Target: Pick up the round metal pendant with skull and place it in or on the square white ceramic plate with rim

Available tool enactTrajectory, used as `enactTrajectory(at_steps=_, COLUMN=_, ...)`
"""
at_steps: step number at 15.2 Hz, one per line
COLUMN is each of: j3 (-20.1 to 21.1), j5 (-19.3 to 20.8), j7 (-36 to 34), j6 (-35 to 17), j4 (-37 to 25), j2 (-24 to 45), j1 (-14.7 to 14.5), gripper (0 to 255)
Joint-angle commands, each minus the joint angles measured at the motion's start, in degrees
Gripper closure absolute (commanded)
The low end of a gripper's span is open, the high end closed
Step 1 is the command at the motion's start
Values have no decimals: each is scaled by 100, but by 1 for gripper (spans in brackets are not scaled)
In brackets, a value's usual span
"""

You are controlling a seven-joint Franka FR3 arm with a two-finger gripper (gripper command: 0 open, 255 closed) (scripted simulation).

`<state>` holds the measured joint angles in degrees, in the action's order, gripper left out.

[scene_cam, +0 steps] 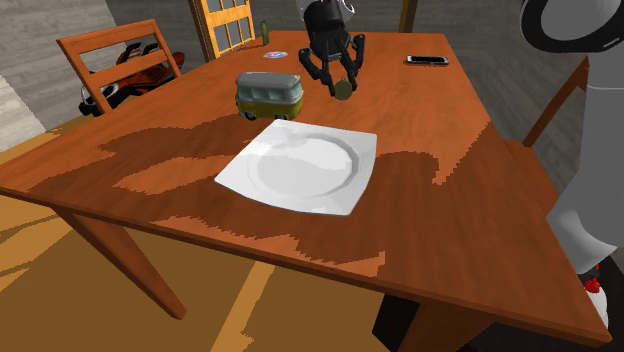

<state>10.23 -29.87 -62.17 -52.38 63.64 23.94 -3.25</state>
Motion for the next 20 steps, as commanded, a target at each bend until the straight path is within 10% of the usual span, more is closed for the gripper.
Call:
enactTrajectory(at_steps=1, j3=18, j5=-59, j7=-138, j6=179, j4=-320, j2=114, j1=2, gripper=255)
enactTrajectory(at_steps=20, j3=453, j5=-485, j7=-1350, j6=-990, j4=95, j2=36, j1=-1090, gripper=255)
